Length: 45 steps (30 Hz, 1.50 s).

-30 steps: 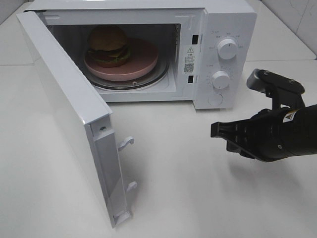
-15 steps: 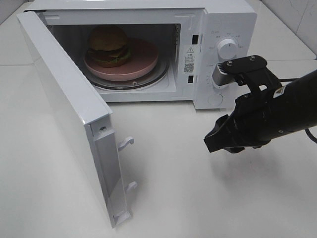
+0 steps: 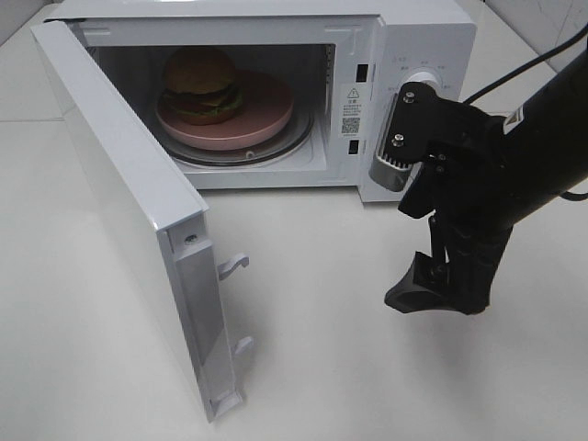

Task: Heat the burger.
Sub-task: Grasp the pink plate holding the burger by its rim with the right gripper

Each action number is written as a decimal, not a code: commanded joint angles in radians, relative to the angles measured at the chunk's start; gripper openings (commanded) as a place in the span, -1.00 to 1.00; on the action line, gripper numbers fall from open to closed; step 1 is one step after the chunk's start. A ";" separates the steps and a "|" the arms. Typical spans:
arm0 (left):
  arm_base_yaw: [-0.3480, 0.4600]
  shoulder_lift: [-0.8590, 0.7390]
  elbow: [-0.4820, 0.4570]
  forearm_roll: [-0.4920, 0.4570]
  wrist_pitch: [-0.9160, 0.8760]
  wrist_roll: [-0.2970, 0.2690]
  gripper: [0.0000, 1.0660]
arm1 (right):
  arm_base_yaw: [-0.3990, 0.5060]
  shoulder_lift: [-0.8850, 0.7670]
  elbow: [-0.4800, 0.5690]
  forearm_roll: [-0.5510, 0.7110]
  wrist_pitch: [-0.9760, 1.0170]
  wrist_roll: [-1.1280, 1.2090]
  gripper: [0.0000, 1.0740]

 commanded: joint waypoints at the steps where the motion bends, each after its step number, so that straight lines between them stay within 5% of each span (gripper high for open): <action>1: 0.000 -0.021 0.003 -0.006 -0.003 -0.003 0.89 | 0.000 -0.007 -0.026 -0.029 0.049 -0.067 0.83; 10: 0.000 -0.021 0.003 -0.006 -0.003 -0.003 0.89 | 0.025 0.019 -0.083 -0.050 0.045 -0.275 0.69; 23: 0.000 -0.021 0.003 -0.006 -0.003 -0.003 0.89 | 0.132 0.346 -0.441 -0.129 0.171 -0.387 0.65; 45: 0.000 -0.021 0.003 -0.006 -0.003 -0.003 0.89 | 0.139 0.631 -0.821 -0.160 0.232 -0.413 0.44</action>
